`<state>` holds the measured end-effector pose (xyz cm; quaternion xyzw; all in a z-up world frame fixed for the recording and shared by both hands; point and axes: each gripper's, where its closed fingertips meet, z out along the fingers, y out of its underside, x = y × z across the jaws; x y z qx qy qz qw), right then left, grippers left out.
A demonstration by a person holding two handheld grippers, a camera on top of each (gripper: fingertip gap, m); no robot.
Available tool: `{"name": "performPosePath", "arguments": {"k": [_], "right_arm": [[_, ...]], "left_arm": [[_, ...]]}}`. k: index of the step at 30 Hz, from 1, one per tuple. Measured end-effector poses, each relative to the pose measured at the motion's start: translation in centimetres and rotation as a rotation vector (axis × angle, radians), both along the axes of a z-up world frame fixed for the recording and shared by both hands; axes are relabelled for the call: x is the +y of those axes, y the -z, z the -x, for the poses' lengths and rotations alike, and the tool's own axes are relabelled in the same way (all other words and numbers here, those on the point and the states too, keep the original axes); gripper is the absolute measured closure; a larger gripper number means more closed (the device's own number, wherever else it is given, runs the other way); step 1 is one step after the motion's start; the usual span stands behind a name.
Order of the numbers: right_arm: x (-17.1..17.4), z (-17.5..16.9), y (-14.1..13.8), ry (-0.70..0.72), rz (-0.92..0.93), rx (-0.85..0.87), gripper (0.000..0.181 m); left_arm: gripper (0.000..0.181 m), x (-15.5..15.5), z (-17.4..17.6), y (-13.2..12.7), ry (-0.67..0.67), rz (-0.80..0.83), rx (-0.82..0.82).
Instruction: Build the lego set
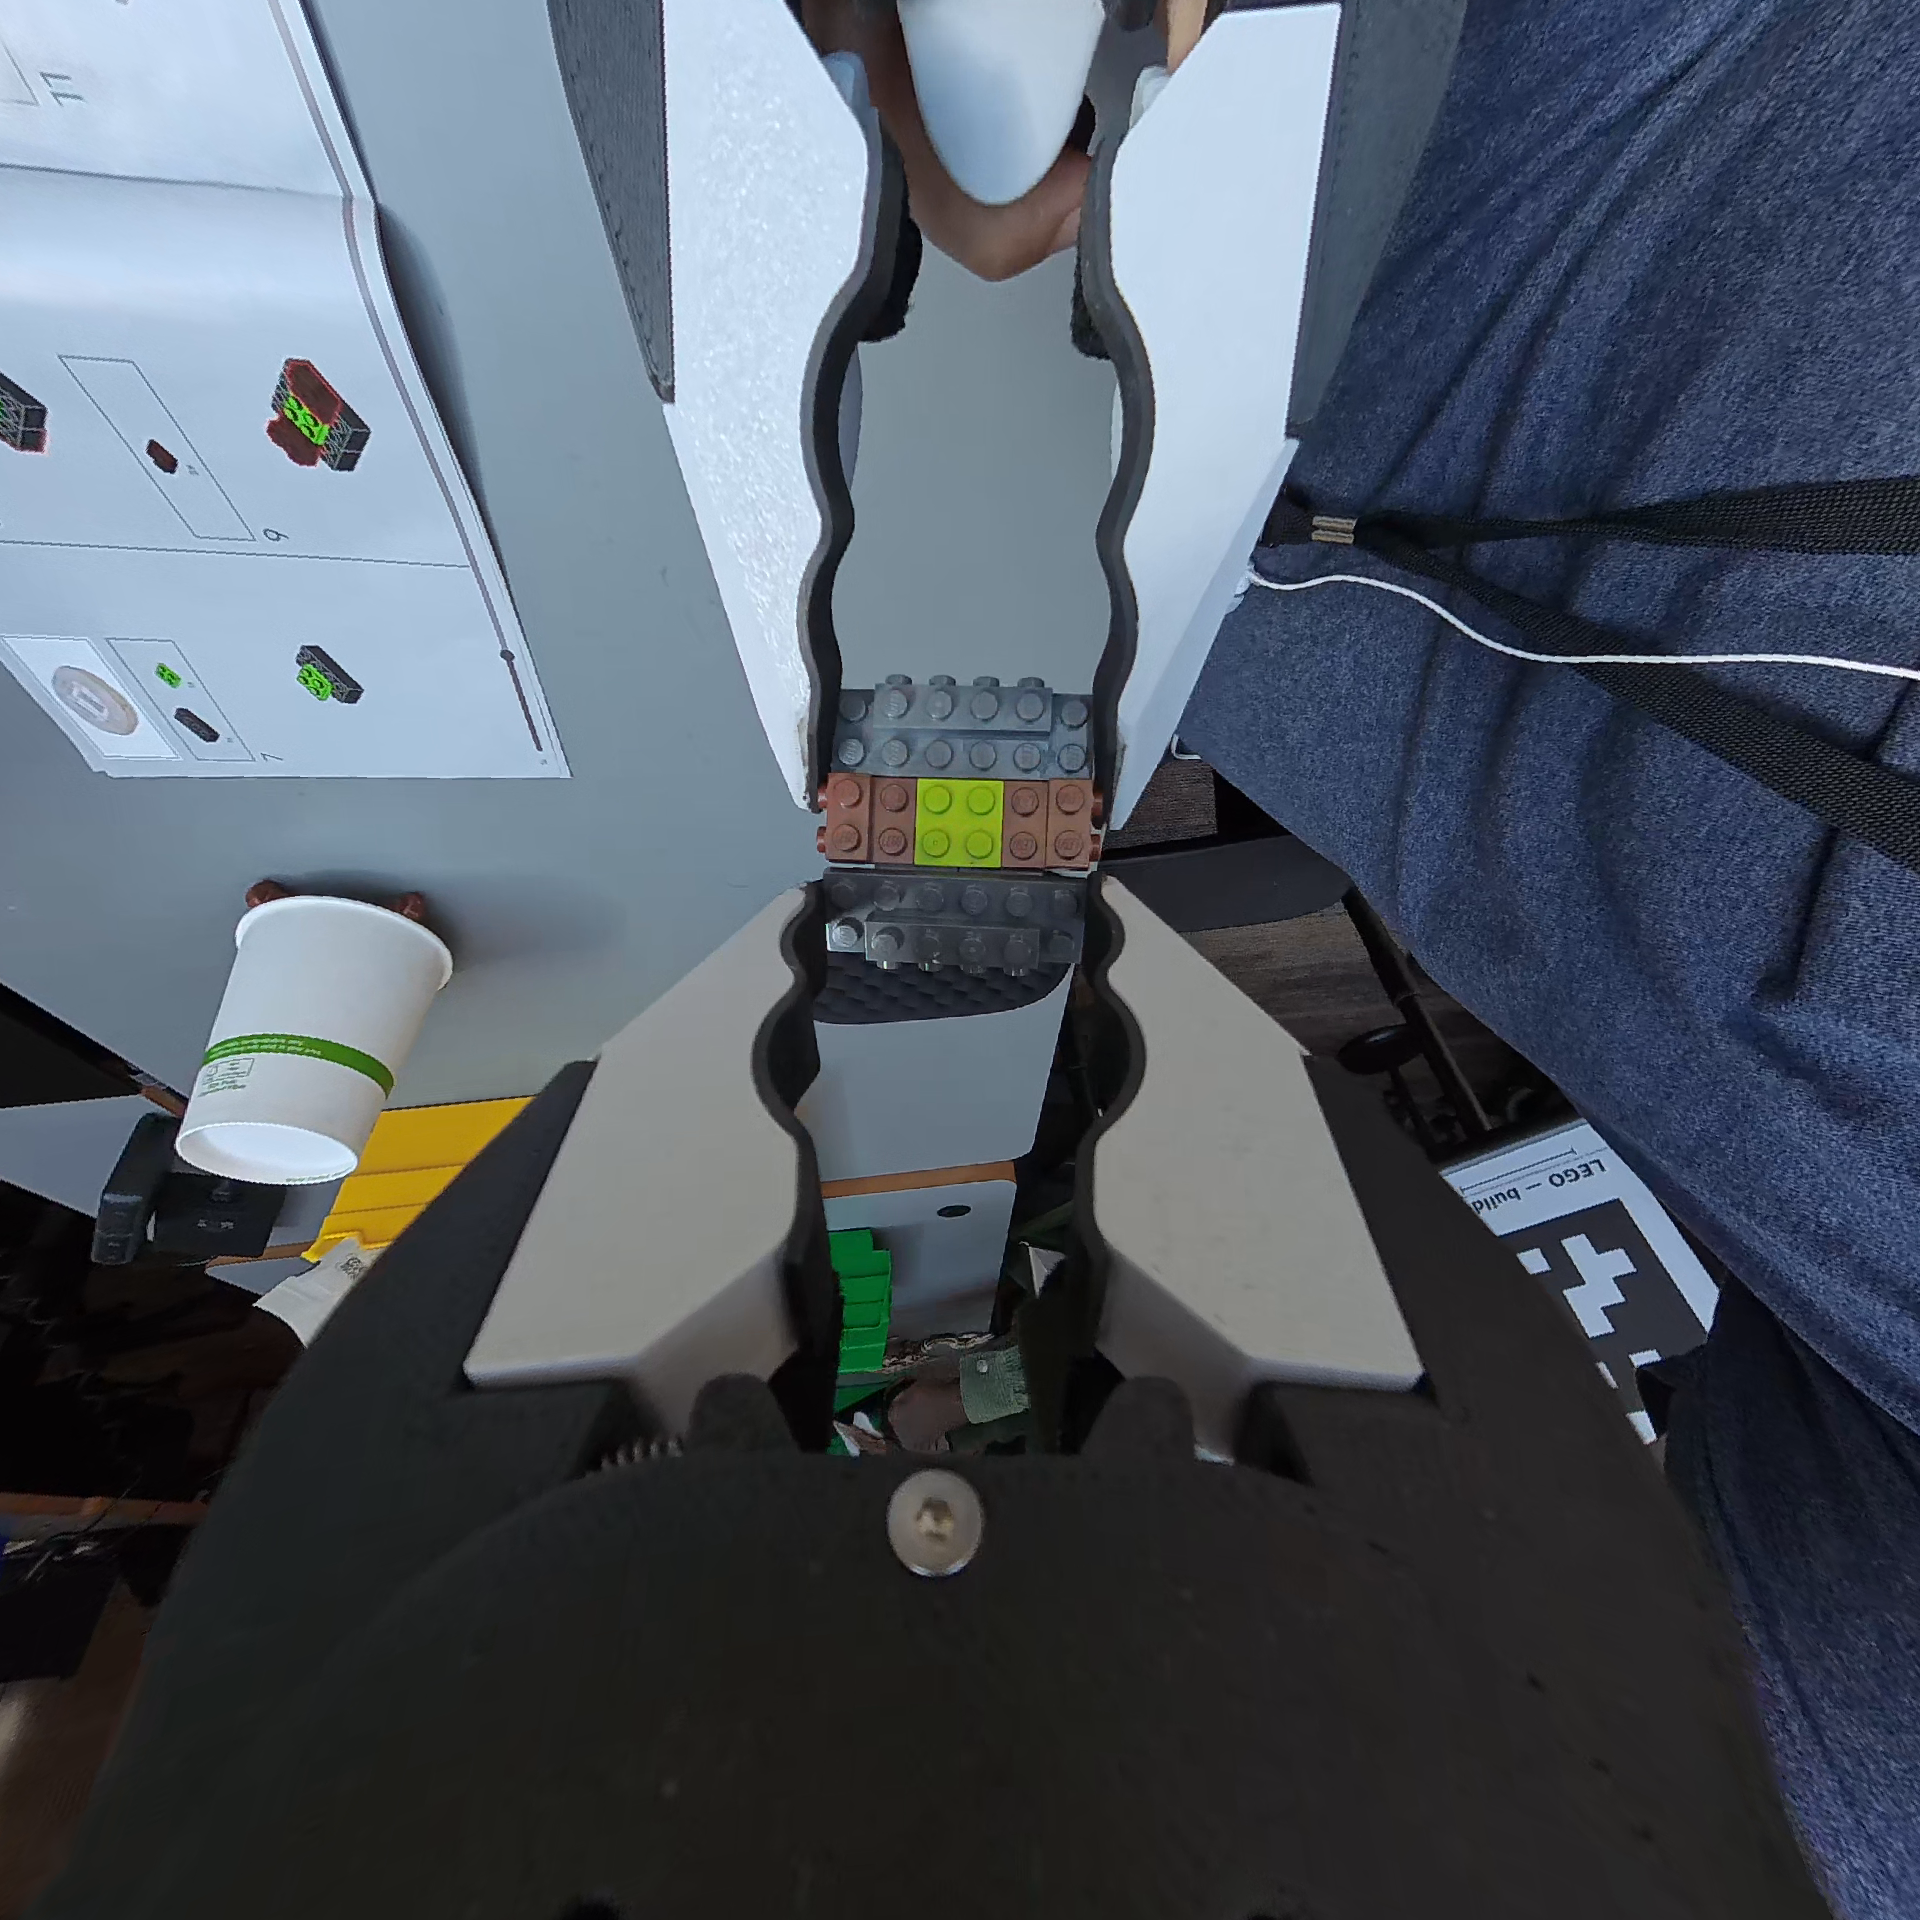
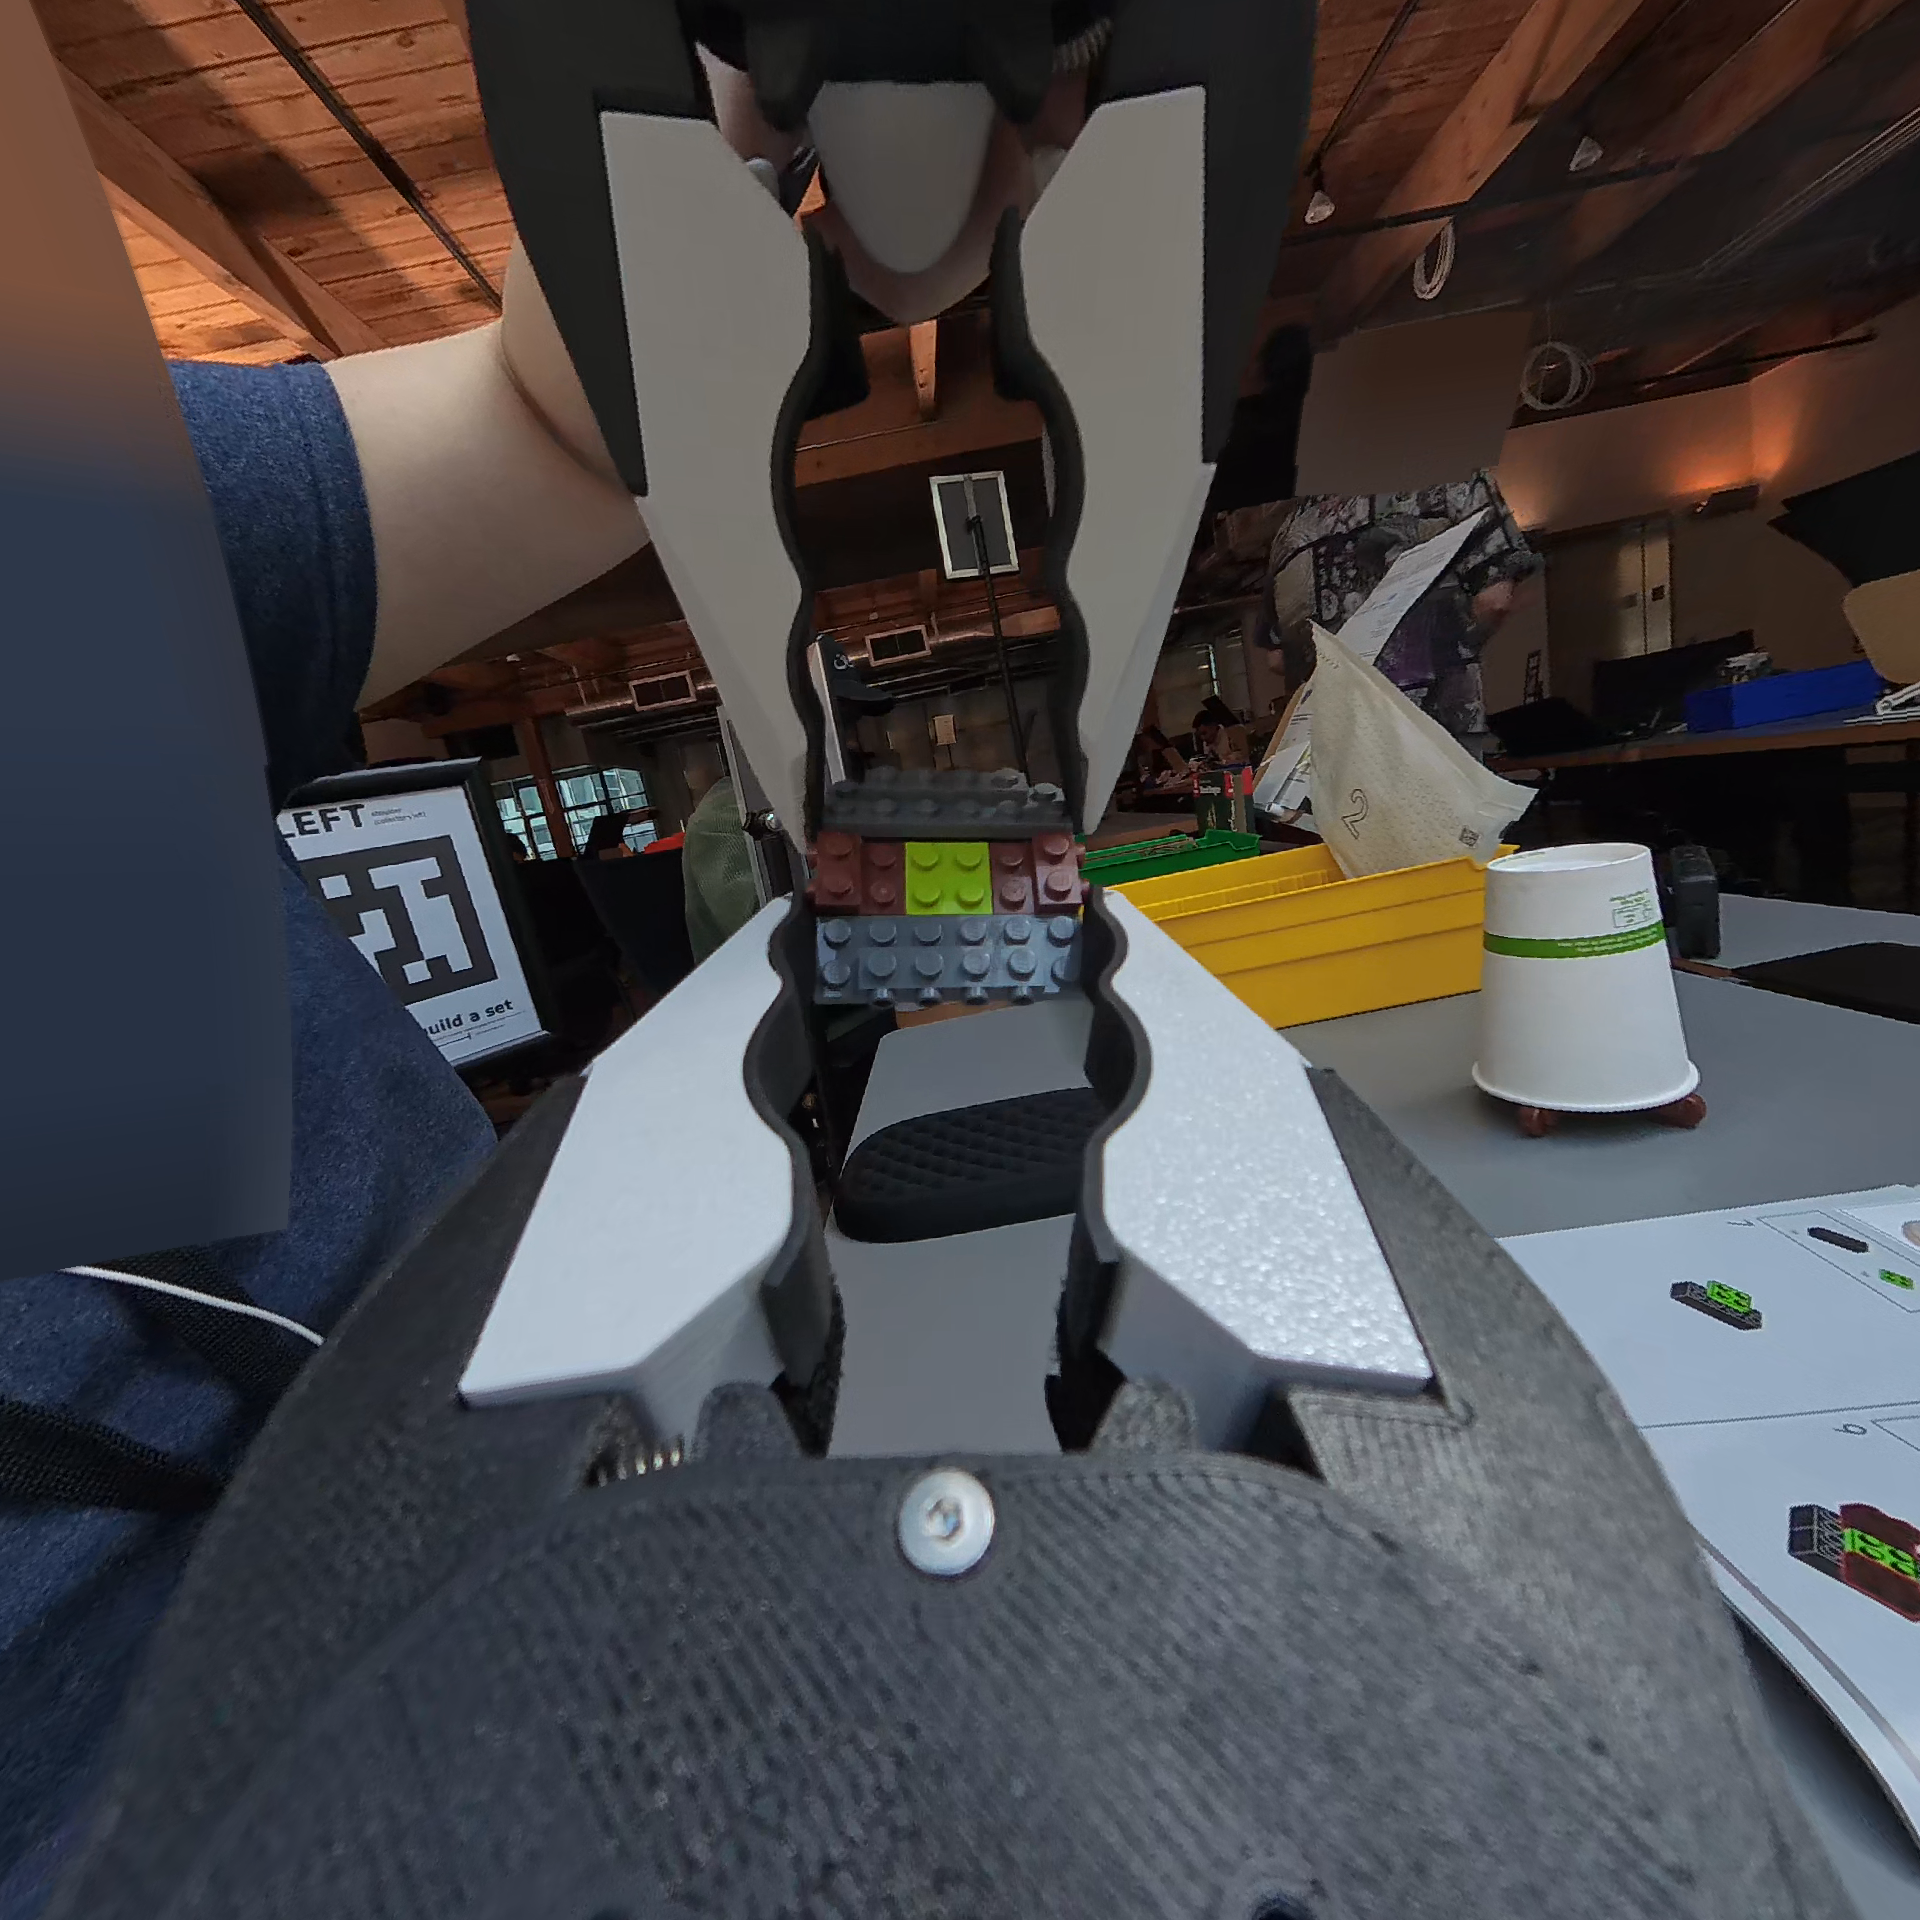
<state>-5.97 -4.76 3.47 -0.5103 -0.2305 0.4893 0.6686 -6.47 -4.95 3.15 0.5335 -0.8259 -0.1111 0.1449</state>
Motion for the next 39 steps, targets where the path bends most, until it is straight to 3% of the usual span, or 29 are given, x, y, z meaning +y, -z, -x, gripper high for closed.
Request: {"name": "performPosePath", "arguments": {"k": [39], "right_arm": [[-0.9,-2.3,-1.6,0.073,-0.076,0.088,0.131]], "left_arm": [[0.131,-0.7,-2.5,-1.5,0.121,-0.133,0.031]]}}
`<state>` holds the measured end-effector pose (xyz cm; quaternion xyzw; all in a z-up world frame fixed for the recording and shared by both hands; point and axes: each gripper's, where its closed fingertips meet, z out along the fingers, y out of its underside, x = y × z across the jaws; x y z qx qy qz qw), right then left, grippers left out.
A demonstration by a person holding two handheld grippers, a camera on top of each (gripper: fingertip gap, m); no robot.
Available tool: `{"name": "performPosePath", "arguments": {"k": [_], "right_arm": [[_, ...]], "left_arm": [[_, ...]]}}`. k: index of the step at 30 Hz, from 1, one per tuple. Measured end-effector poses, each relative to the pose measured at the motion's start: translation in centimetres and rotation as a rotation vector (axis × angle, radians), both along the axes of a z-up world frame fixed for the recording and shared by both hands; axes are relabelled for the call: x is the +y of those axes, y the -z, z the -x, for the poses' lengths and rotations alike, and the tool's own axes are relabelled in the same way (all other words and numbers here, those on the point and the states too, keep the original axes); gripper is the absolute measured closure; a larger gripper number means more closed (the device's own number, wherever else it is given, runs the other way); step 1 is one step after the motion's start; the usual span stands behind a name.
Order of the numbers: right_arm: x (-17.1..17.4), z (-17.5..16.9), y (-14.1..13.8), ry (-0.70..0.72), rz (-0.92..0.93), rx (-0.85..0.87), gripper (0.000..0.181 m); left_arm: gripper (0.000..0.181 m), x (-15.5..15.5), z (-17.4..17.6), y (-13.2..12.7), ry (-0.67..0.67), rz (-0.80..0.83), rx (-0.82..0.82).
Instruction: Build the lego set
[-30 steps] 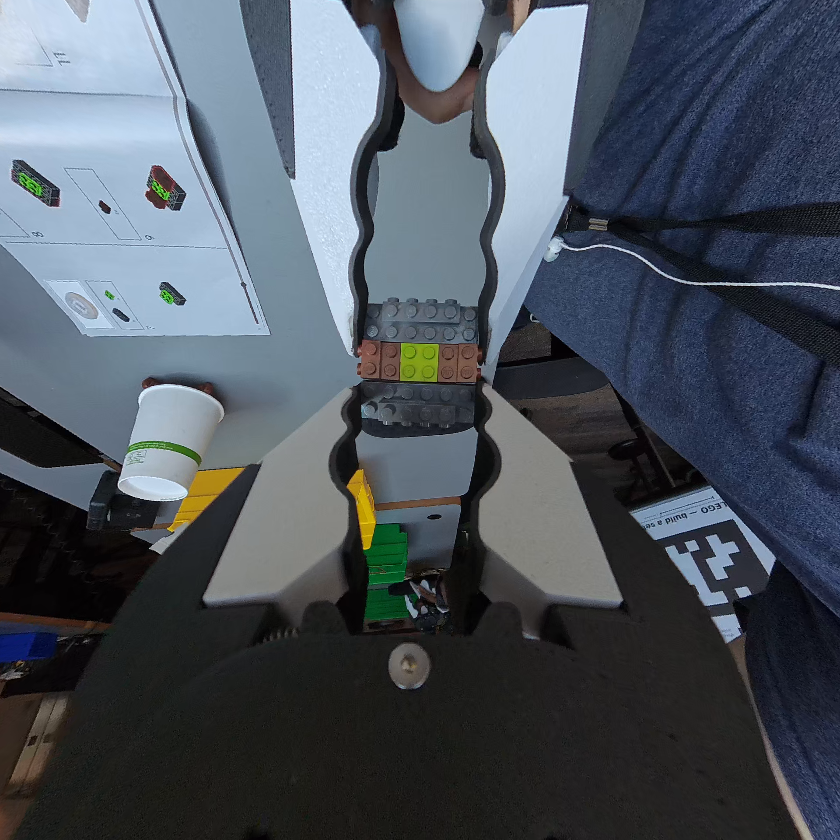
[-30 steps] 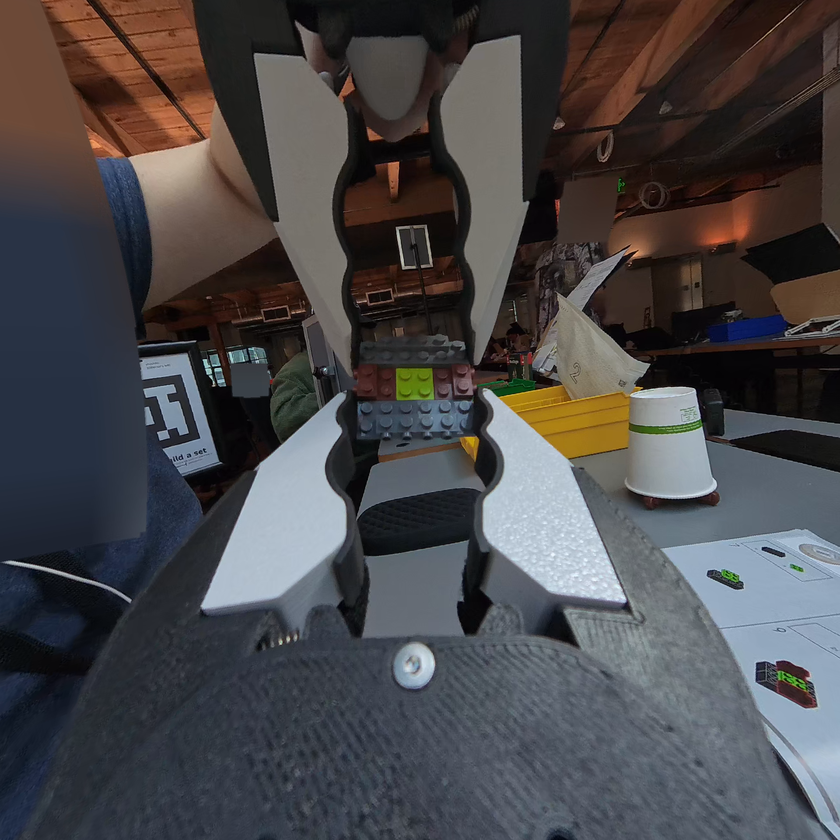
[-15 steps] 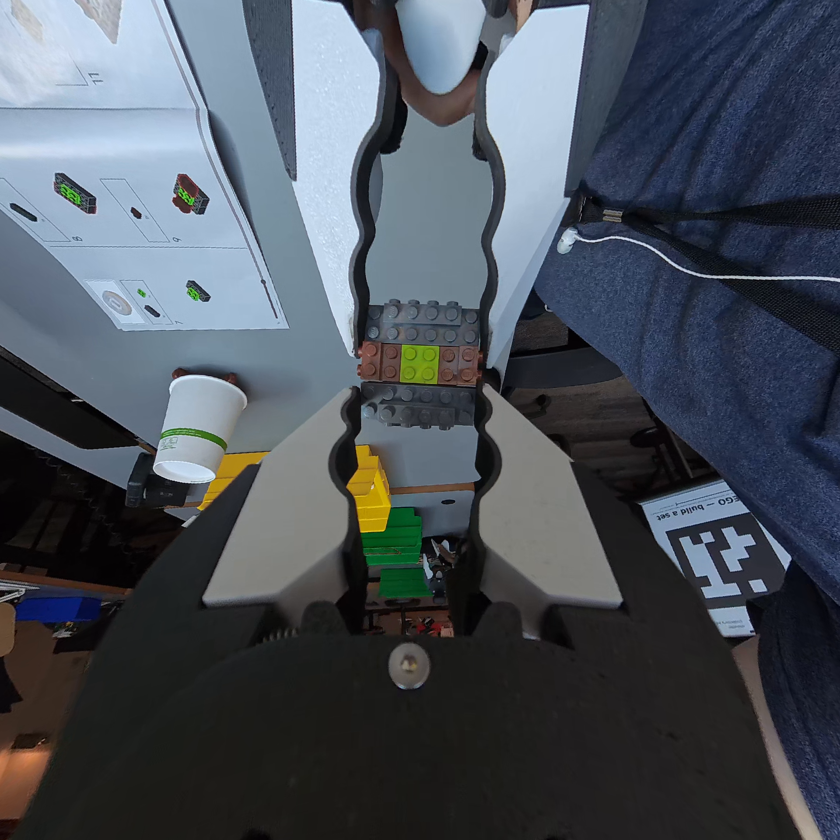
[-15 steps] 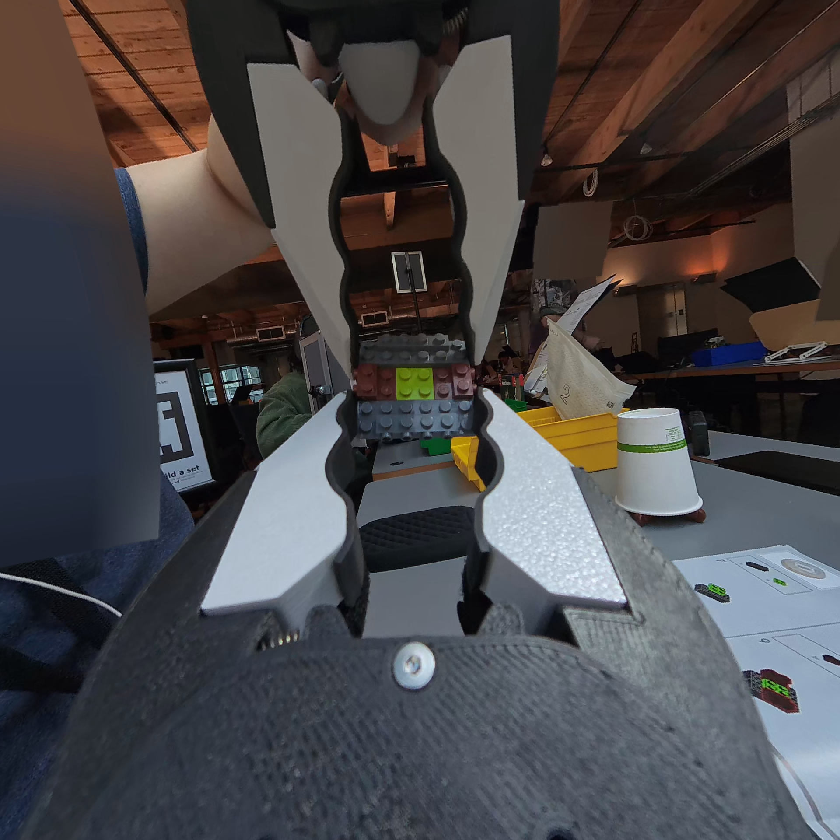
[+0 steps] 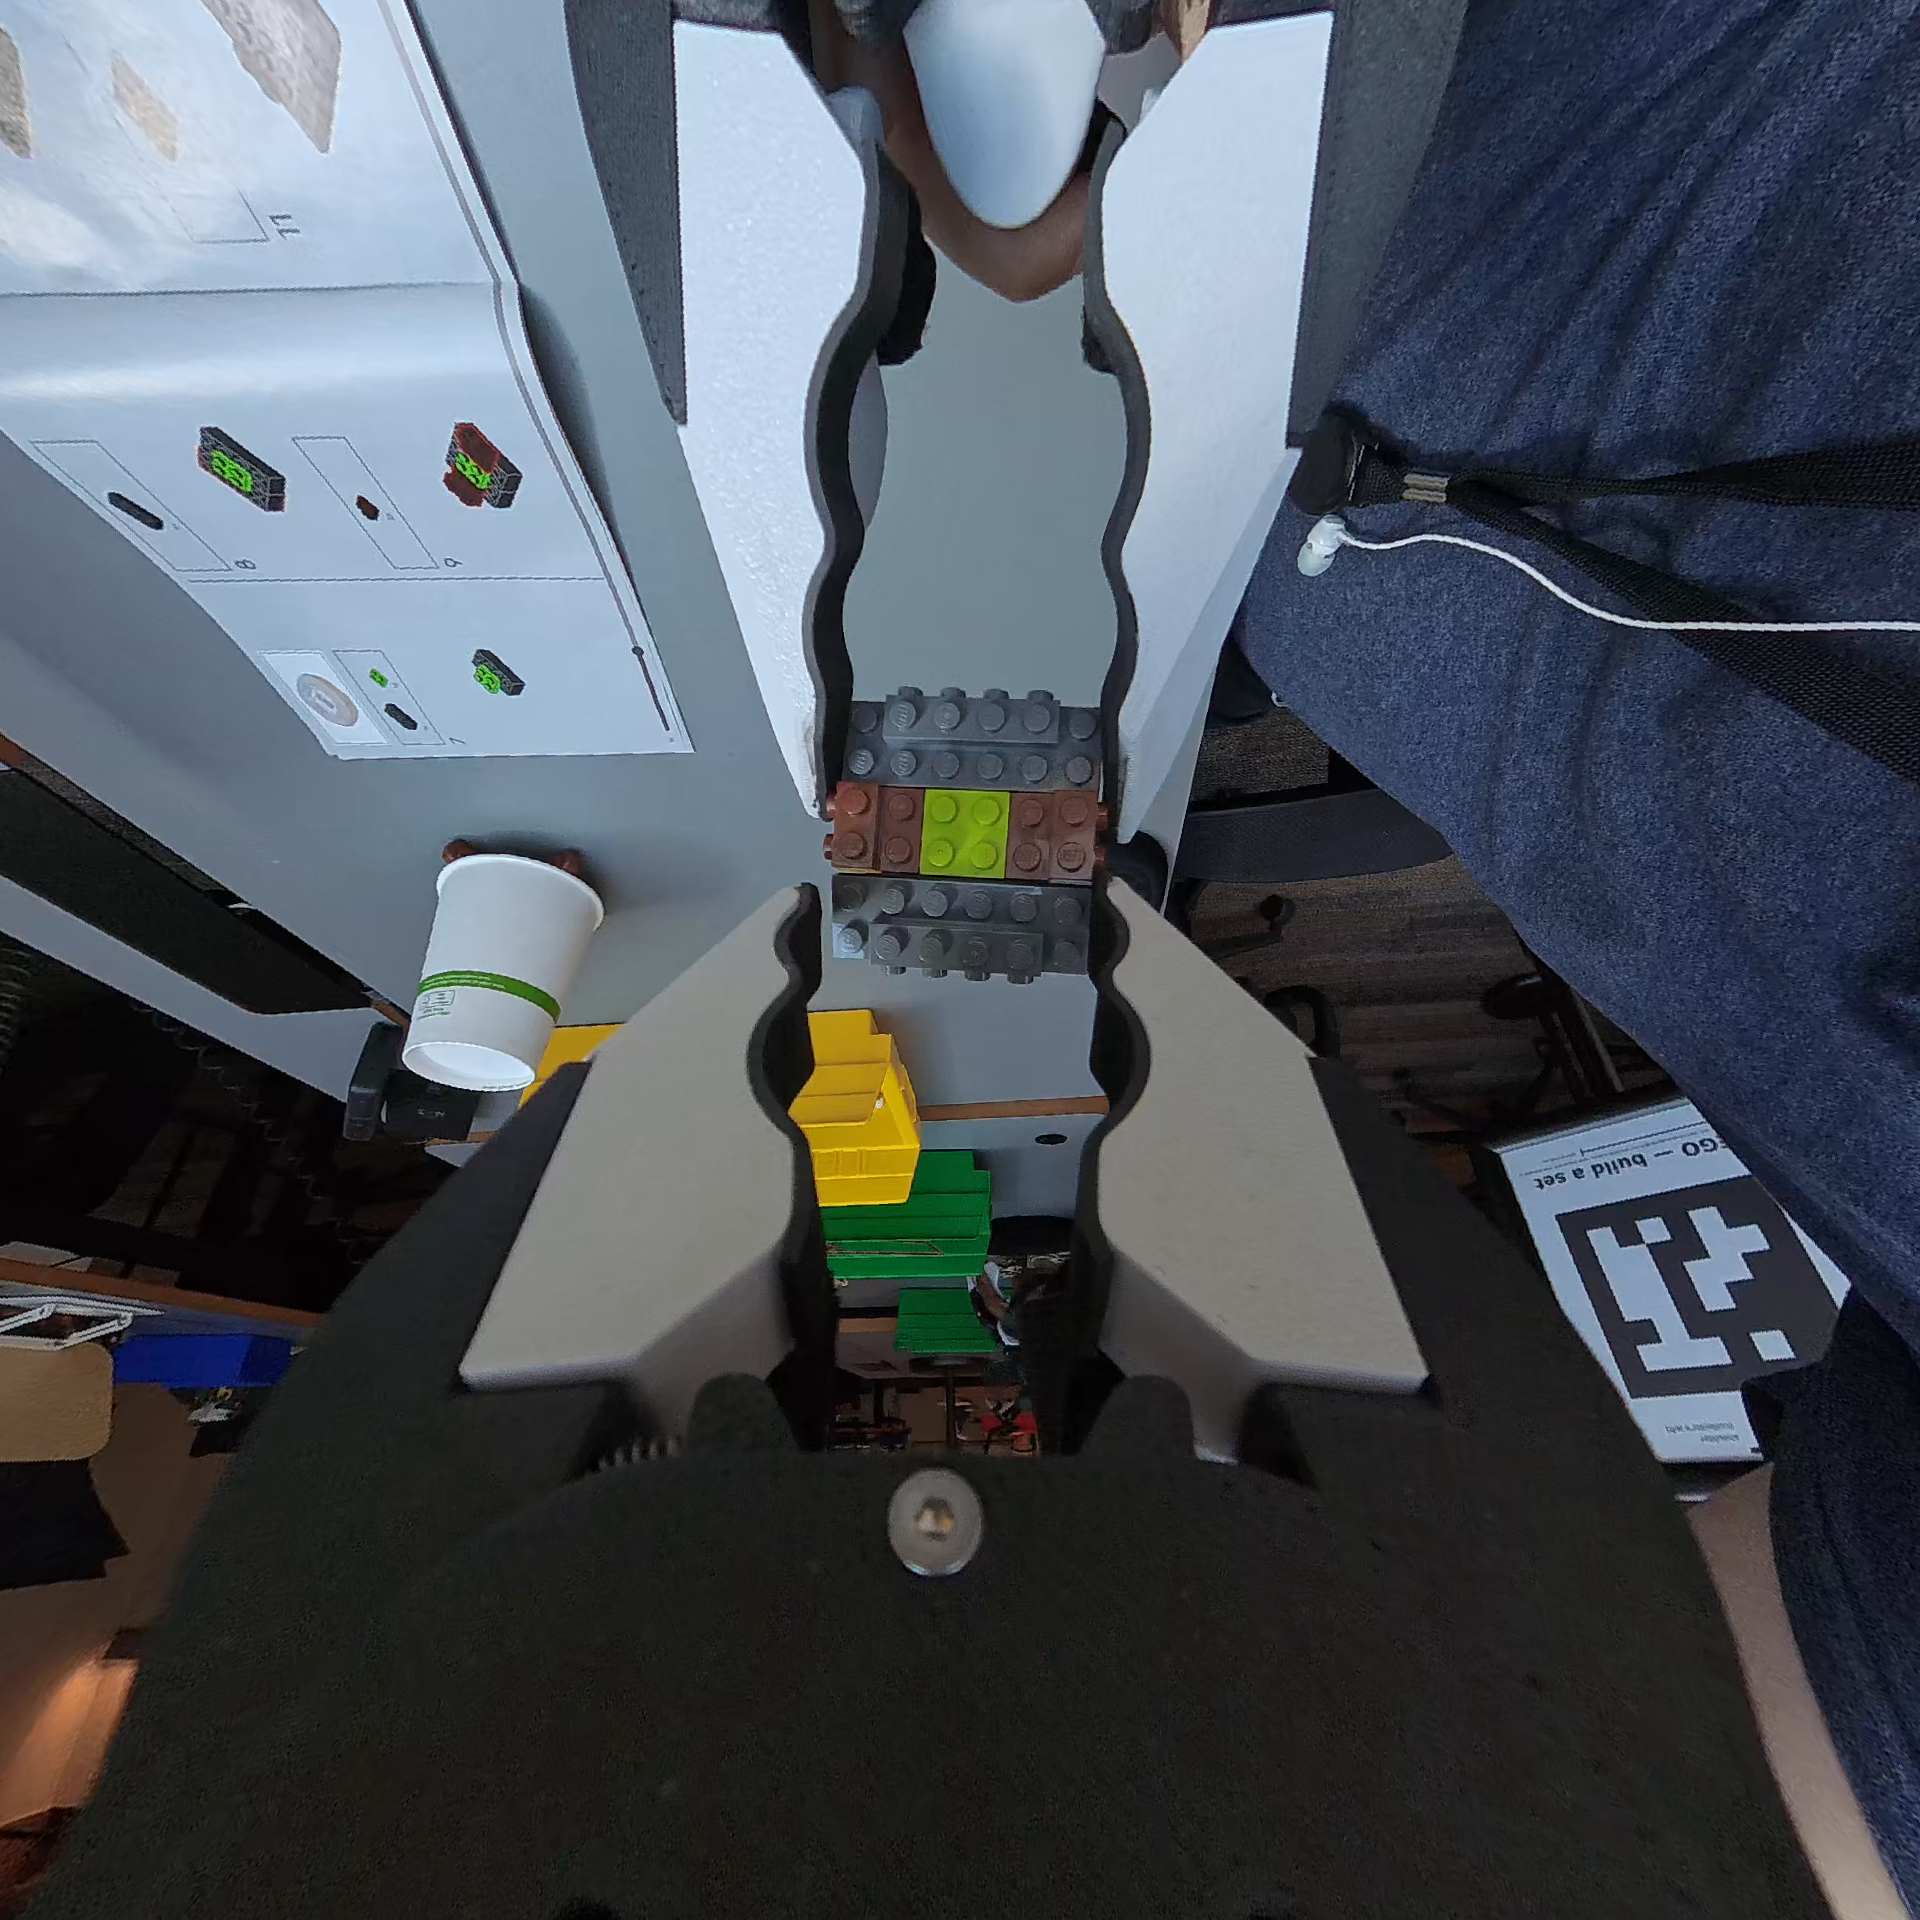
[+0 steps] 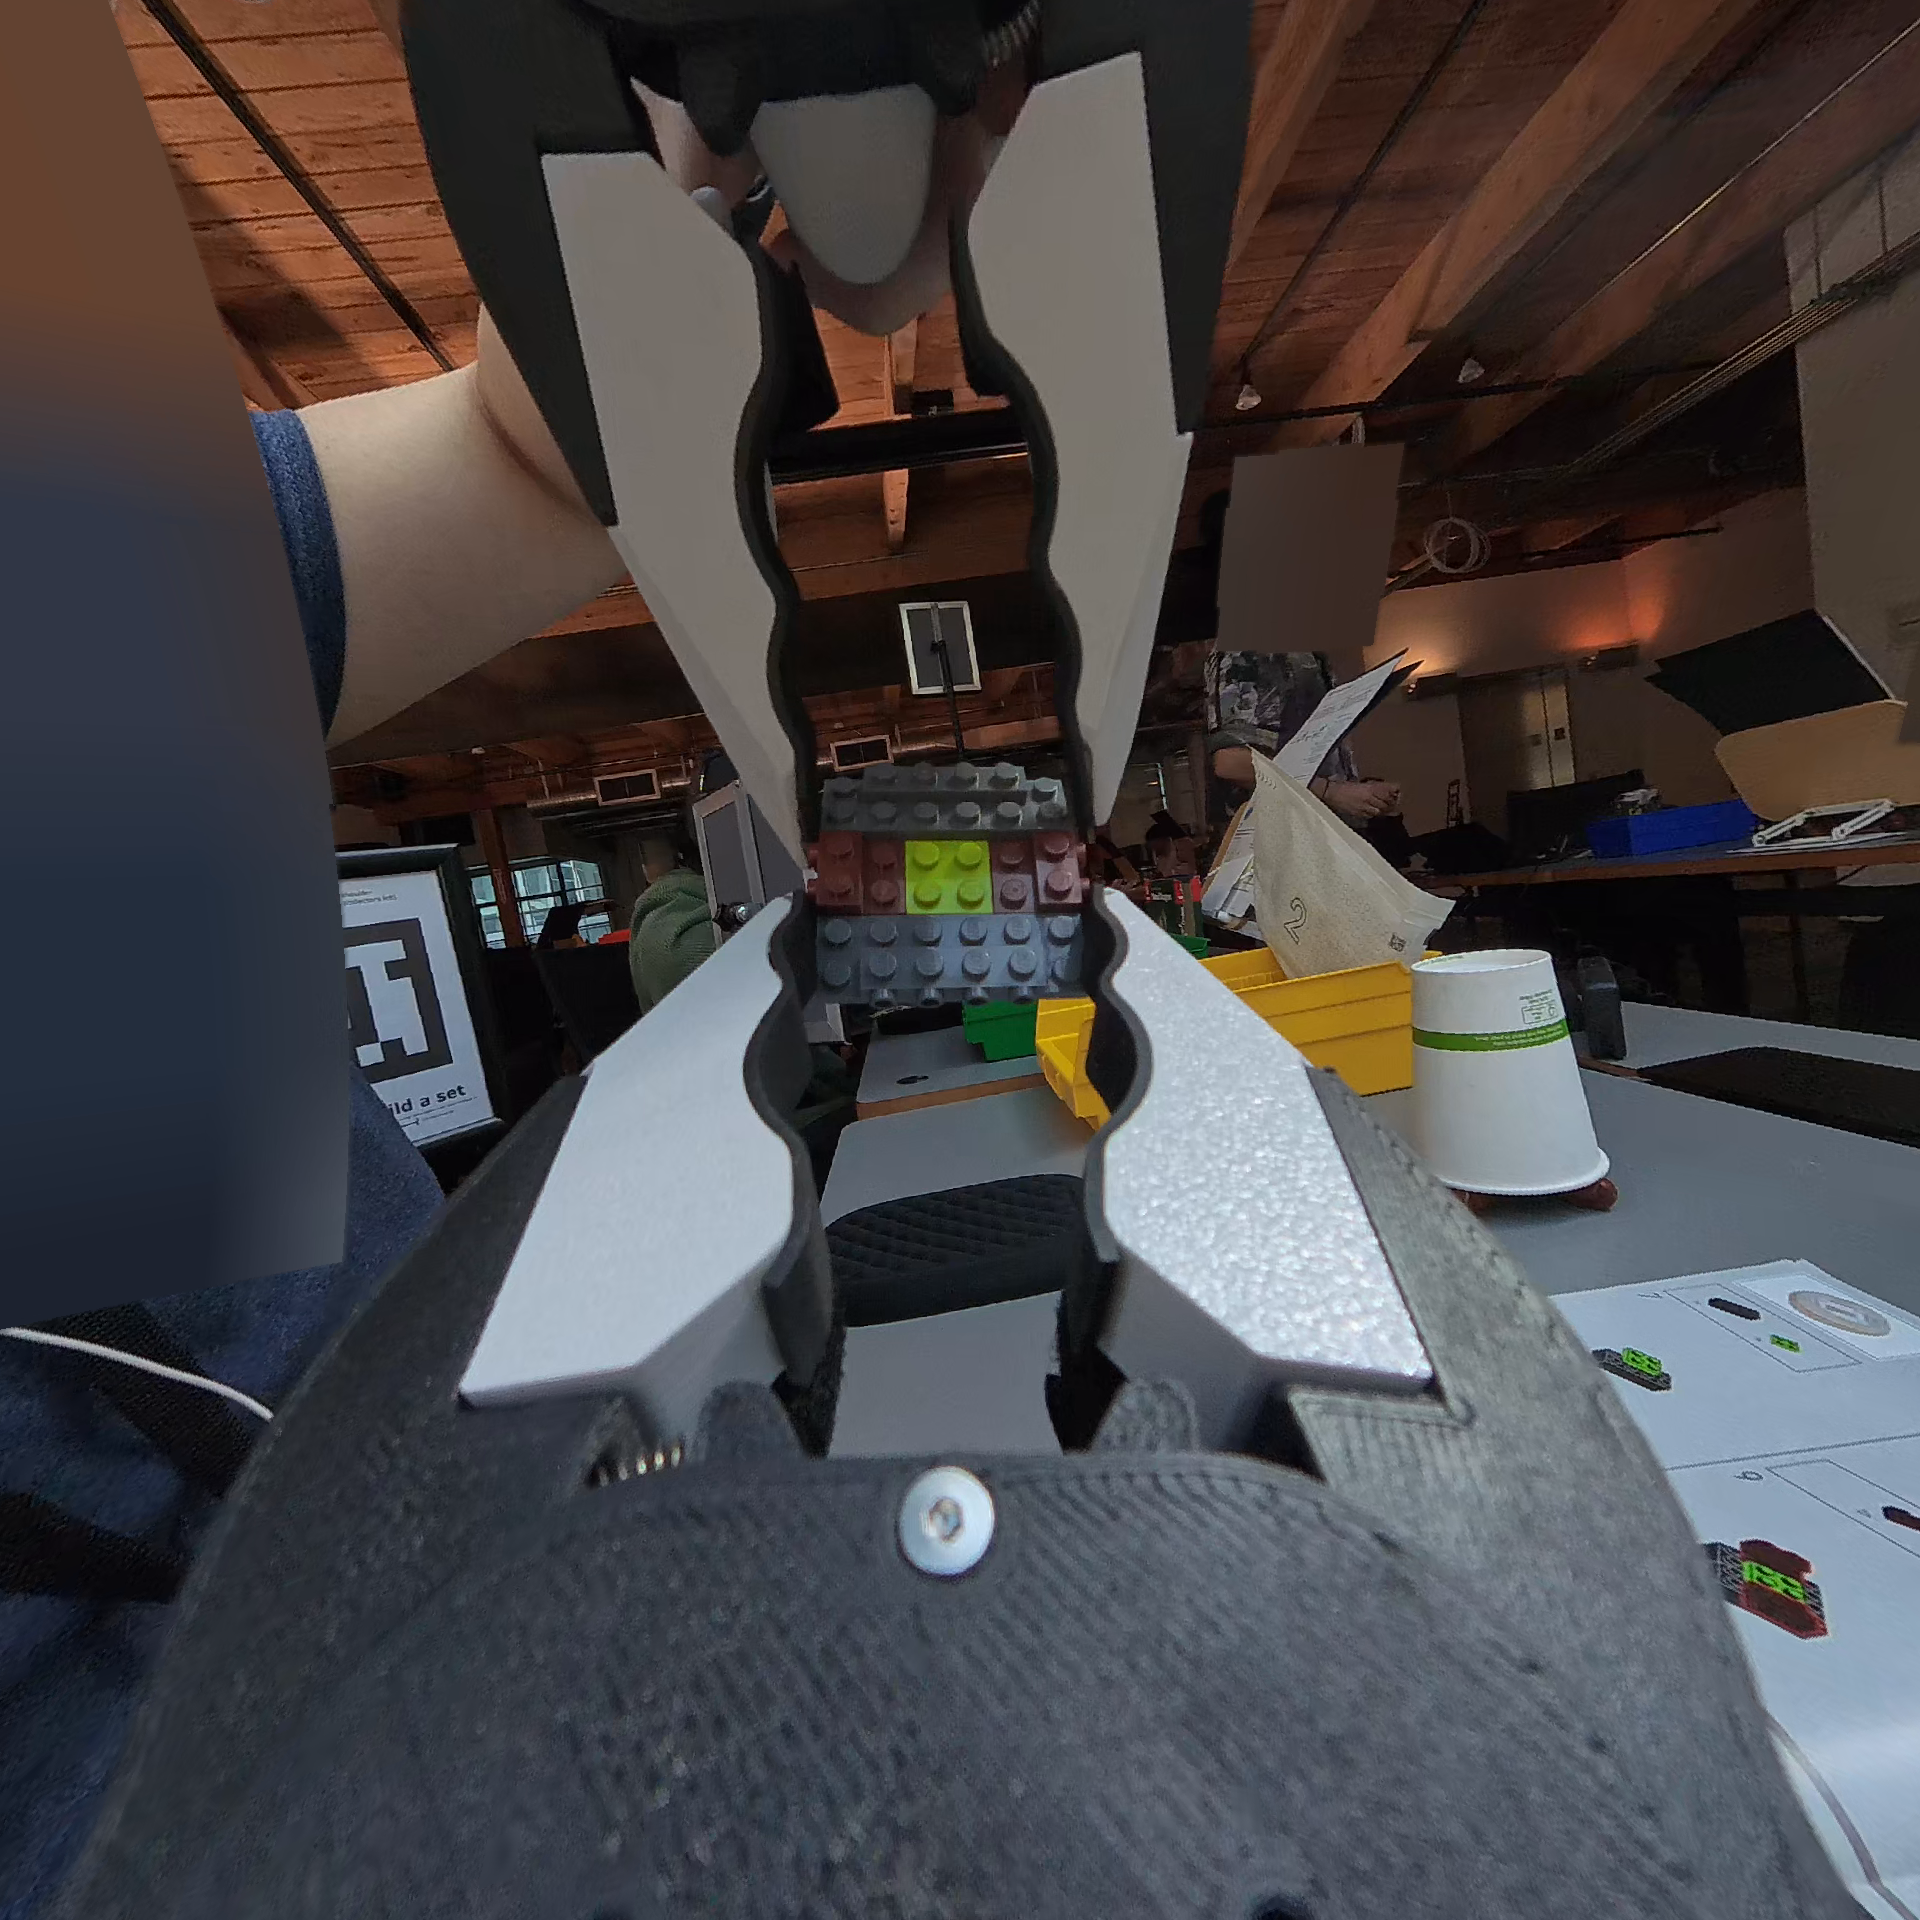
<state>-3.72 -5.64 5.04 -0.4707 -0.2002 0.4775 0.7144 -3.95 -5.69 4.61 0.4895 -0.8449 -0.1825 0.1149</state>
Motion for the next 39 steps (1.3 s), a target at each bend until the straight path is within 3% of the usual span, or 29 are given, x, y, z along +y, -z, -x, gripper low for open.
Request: {"name": "performPosePath", "arguments": {"k": [13,20,24,27,30,32,35,39], "right_arm": [[0.2,0.1,0.2,0.005,0.012,-0.010,0.131],[0.5,0.2,0.3,-0.001,0.028,-0.026,0.131],[0.5,-0.1,-0.4,-0.012,0.037,-0.037,0.131],[0.8,-0.2,-1.1,-0.017,0.053,-0.066,0.131],[0.9,0.1,-2.1,-0.041,0.066,-0.108,0.131],[1.1,0.3,-2.9,-0.047,0.068,-0.151,0.131],[1.3,0.8,-4.3,-0.072,0.075,-0.195,0.130],[2.0,1.5,-6.1,-0.107,0.104,-0.217,0.130]], "left_arm": [[0.122,-0.2,-0.6,-0.2,0.002,0.026,-0.045],[0.122,-0.6,-1.3,-2.9,0.000,0.133,-0.181],[0.119,0.5,-1.2,-5.8,-0.011,0.196,-0.353],[0.120,1.4,-0.7,-8.0,0.055,0.208,-0.514],[0.135,2.5,-0.2,-10.0,0.210,0.185,-0.727],[0.140,2.7,0.6,-11.1,0.229,0.219,-0.849],[0.122,3.4,2.3,-12.4,0.181,0.268,-0.986],[0.122,3.1,4.4,-14.4,0.224,0.330,-1.254]]}}
